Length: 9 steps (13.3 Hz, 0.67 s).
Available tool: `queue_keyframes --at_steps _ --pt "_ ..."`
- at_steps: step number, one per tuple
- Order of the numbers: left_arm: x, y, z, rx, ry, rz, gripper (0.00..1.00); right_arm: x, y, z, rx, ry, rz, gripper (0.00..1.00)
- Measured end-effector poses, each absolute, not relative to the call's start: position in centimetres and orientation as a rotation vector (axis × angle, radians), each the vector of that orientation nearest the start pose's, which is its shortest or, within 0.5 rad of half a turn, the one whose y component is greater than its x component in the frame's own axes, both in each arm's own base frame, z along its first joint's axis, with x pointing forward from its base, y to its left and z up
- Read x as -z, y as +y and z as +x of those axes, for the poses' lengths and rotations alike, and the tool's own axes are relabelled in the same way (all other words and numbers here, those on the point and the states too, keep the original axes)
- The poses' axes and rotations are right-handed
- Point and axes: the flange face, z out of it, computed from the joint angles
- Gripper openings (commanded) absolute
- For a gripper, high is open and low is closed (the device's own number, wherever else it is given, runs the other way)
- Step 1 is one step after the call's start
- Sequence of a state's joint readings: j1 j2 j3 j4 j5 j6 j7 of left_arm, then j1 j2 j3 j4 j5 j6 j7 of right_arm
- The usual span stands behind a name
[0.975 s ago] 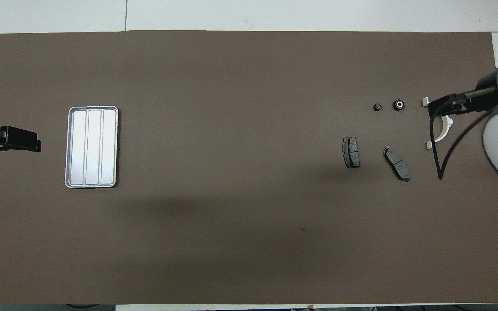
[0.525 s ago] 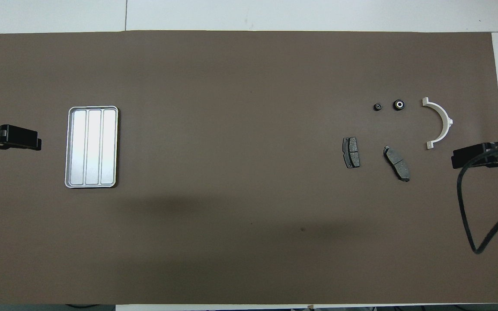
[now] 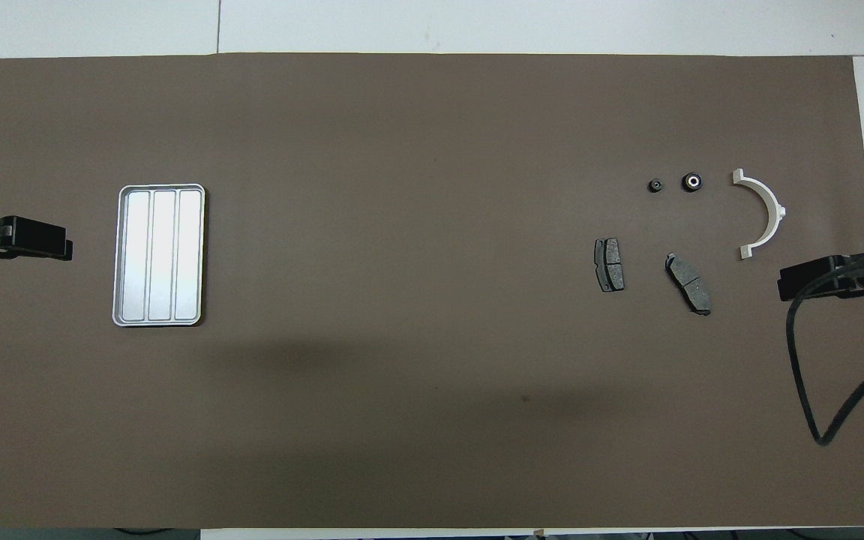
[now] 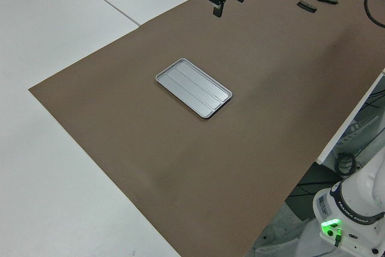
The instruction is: Place bearing gear from tray to pile
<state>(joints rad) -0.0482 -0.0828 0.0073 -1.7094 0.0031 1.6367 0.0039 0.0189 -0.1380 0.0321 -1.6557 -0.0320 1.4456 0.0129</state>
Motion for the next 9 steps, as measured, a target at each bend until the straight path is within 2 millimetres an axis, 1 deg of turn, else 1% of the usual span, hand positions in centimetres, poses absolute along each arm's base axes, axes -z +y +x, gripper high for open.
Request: queue_keyframes --at_steps 9 --pt "-60.5 -2.14 53.35 0.018 0.071 -3.138 1.0 -64.66 2.34 49.69 -0.115 -0.057 -3.178 1.0"
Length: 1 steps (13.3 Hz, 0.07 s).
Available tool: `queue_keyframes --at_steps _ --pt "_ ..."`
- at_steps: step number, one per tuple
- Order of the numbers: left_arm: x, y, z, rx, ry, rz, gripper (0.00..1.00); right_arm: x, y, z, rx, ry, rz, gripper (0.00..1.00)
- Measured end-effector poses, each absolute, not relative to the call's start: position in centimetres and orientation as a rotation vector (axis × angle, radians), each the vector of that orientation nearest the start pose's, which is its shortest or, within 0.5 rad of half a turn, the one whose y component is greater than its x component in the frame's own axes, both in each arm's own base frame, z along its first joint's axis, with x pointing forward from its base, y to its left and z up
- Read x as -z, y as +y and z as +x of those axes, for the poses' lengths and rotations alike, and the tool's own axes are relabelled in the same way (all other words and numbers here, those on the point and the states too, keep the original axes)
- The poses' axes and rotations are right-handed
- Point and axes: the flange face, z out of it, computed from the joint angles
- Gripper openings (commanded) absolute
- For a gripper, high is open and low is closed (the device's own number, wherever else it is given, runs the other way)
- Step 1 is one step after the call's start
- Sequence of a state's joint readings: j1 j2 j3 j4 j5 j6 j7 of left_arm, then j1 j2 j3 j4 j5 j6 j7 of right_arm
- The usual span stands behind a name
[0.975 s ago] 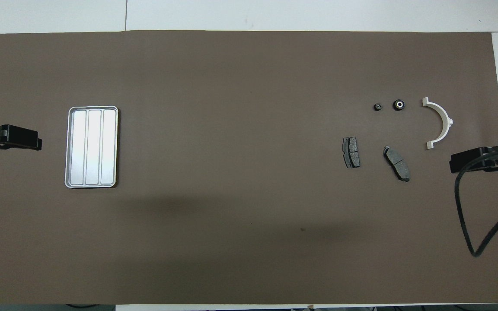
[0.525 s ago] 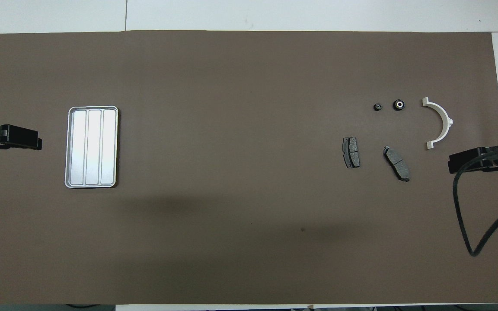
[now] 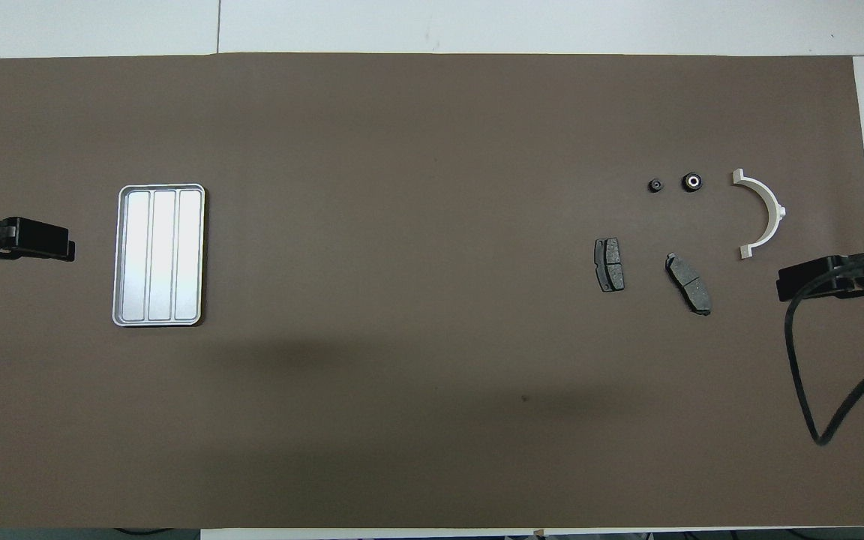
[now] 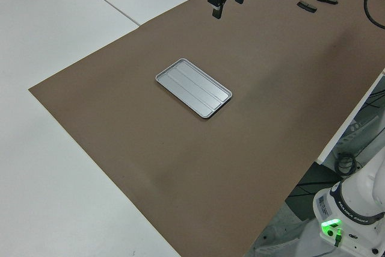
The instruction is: Place bearing gear from tray to pile
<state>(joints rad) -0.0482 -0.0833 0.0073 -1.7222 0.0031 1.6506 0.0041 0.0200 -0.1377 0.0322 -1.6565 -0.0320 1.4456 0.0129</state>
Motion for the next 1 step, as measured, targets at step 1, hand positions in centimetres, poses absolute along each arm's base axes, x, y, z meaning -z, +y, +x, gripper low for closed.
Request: queue_keyframes --at_steps 1 --pt "-60.51 -2.14 53.34 0.019 0.071 -3.138 1.0 -64.66 2.34 49.69 -0.115 -0.057 -3.178 1.0"
